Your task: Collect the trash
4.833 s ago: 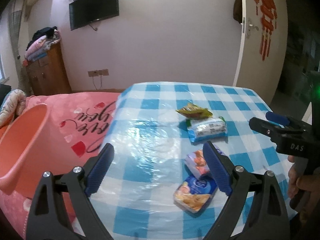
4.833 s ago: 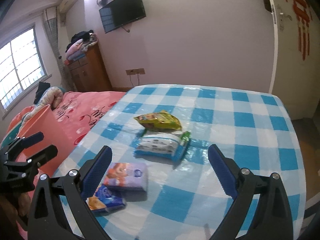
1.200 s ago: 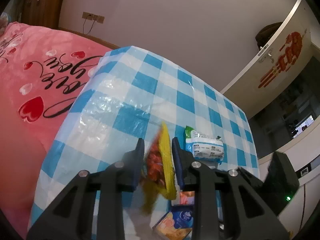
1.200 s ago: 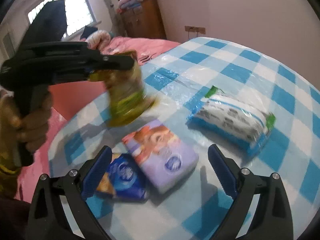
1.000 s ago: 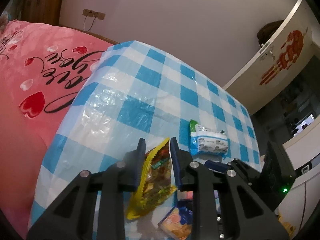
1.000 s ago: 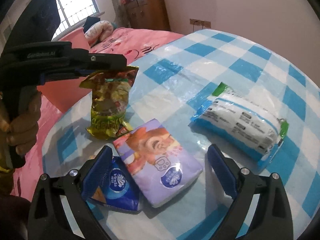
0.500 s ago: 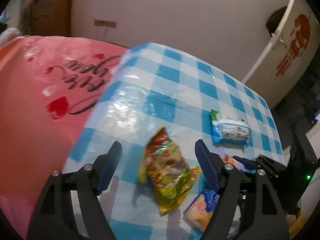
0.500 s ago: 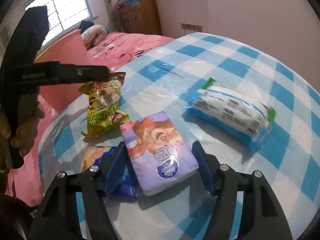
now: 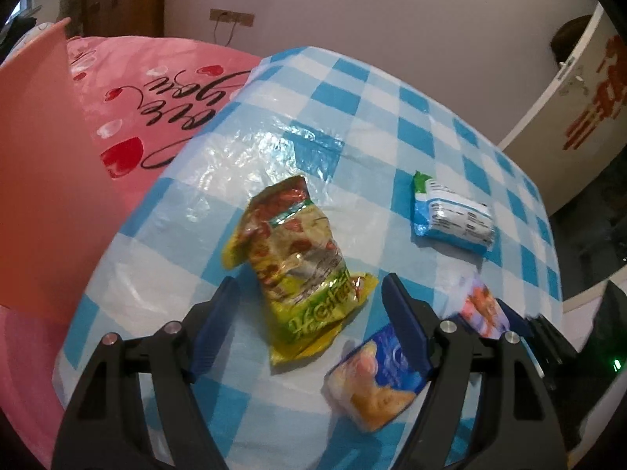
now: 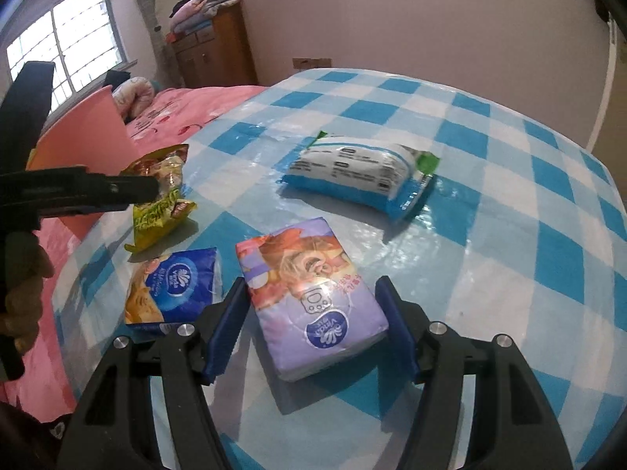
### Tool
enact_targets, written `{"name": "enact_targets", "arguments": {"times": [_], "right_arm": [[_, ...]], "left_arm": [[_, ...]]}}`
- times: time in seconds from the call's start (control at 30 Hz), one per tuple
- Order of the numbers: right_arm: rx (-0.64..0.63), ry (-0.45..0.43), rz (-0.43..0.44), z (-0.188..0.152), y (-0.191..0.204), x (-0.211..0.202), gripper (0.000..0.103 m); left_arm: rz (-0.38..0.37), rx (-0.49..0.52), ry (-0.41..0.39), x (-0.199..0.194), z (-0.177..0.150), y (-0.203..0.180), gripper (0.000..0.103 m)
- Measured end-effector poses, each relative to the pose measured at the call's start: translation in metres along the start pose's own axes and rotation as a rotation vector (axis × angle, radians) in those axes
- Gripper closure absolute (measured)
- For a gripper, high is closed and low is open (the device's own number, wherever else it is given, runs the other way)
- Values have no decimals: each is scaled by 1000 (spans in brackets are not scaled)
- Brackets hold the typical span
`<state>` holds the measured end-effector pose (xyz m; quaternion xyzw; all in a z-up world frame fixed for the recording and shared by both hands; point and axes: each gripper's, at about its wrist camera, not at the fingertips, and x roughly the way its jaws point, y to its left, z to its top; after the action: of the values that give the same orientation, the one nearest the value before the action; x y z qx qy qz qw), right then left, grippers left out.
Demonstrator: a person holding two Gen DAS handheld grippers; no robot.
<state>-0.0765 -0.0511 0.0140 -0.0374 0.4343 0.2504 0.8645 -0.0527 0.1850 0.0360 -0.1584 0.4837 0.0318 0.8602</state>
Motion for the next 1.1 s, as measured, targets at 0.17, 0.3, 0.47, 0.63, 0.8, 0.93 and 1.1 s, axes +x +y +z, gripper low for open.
{"name": "enact_targets", "arguments": {"times": [0.17, 0.3, 0.47, 0.63, 0.8, 0.93, 1.1], "right_arm": [[26, 3, 28, 1, -4, -1, 35], [40, 1, 40, 2, -5, -1, 28], [16, 14, 41, 3, 1, 2, 27], [-15, 20, 4, 2, 7, 4, 29], [-30, 19, -27, 1, 9, 5, 36], [-24, 8, -22, 0, 6, 5, 38], [-16, 2, -25, 1, 5, 3, 40]], "left_arm": [[78, 4, 6, 16, 10, -8, 33], [124, 12, 36, 29, 14, -7, 44], [127, 42, 24, 30, 15, -9, 52], [108, 58, 15, 28, 15, -9, 57], [71, 52, 11, 23, 14, -5, 62], [52, 66, -1, 16, 11, -5, 63], [42, 112, -41, -1, 11, -8, 64]]}}
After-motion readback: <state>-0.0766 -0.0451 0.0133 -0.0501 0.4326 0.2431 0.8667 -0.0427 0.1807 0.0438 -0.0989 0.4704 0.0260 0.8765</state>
